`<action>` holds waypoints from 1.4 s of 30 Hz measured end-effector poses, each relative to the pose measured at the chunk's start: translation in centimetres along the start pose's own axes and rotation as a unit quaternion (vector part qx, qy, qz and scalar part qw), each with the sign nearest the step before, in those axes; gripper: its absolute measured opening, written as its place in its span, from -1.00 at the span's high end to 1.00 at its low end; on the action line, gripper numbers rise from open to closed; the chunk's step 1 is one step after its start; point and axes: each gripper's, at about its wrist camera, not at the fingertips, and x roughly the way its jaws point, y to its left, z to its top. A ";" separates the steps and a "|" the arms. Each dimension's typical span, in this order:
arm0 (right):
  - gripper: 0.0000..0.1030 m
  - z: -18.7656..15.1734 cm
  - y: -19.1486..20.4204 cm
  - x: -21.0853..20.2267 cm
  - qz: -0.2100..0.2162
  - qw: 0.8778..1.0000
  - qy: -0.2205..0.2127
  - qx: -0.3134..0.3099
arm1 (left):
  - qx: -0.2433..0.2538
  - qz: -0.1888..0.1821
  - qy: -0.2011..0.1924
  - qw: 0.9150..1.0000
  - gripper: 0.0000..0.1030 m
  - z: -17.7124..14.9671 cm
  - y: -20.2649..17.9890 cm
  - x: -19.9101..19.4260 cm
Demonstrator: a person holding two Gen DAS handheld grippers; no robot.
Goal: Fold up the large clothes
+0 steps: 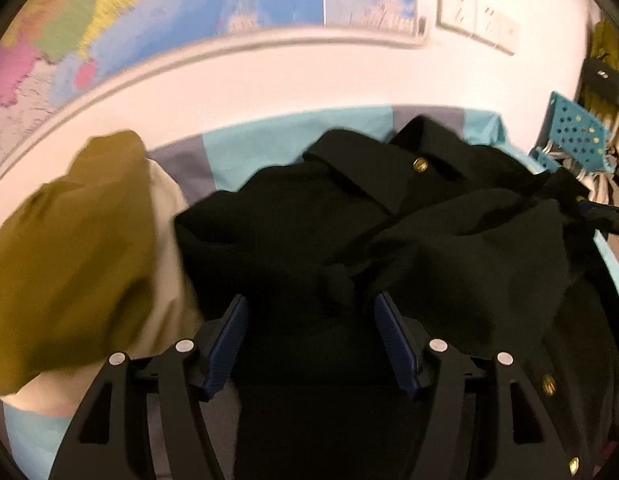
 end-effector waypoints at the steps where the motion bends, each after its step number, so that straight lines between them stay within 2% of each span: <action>1: -0.31 -0.4 -0.2 -1.0 0.006 1.000 -0.004 0.005 | -0.001 -0.005 -0.005 1.000 -0.23 -0.6 0.3 -0.9; 4: -0.37 -3.0 -1.3 -4.1 0.007 1.000 0.000 0.029 | -0.011 -0.022 -0.016 1.000 -0.38 -2.6 1.6 -3.8; 7: -0.42 -5.7 -2.4 -5.5 -0.003 0.998 0.012 0.056 | -0.024 -0.029 -0.015 0.999 -0.40 -5.0 3.2 -5.8; 12: -0.47 -11.2 -3.8 -7.5 0.015 0.994 0.029 0.107 | -0.058 -0.035 0.009 0.998 -0.47 -9.4 5.2 -7.8; 15: -0.50 -13.0 -3.2 -8.3 0.034 0.993 0.037 0.111 | -0.089 -0.065 0.027 0.994 -0.50 -11.5 6.1 -8.4; 16: -0.56 -13.3 -2.8 -8.4 0.035 0.993 0.040 0.107 | -0.094 -0.072 0.033 0.992 -0.50 -12.1 6.3 -8.5; 19: -0.58 -14.3 -2.3 -8.5 0.035 0.993 0.048 0.101 | -0.100 -0.079 0.047 0.991 -0.52 -14.0 6.1 -8.9; 23: -0.59 -15.3 -2.5 -8.7 0.044 0.992 0.041 0.109 | -0.112 -0.119 0.064 0.984 -0.52 -15.7 5.2 -9.1; 26: -0.63 -15.5 -2.4 -8.8 0.053 0.992 0.036 0.111 | -0.095 -0.122 0.068 0.986 -0.57 -16.2 4.2 -9.5; 32: -0.72 -15.5 -1.6 -8.4 0.055 0.993 0.035 0.099 | -0.076 -0.164 0.077 0.981 -0.64 -17.2 2.1 -10.2; 35: -0.74 -15.7 -1.3 -8.2 0.053 0.994 0.030 0.090 | -0.082 -0.200 0.082 0.973 -0.64 -17.5 1.2 -10.5; 36: -0.74 -15.7 -1.2 -8.2 0.054 0.994 0.030 0.087 | -0.082 -0.201 0.083 0.973 -0.64 -17.6 1.1 -10.6; 38: -0.70 -15.8 -1.0 -8.3 0.057 0.995 0.032 0.077 | -0.078 -0.197 0.084 0.974 -0.64 -17.6 0.8 -10.6; 40: -0.48 -15.9 -0.9 -8.3 0.059 0.995 0.037 0.070 | -0.076 -0.193 0.084 0.975 -0.61 -17.4 0.6 -10.3; 41: -0.40 -15.9 -0.8 -8.2 0.061 0.995 0.038 0.067 | -0.079 -0.188 0.084 0.975 -0.43 -17.3 0.6 -10.3; 42: -0.14 -16.0 -0.8 -8.1 0.064 0.995 0.041 0.067 | -0.088 -0.172 0.082 0.978 -0.08 -17.1 0.7 -10.1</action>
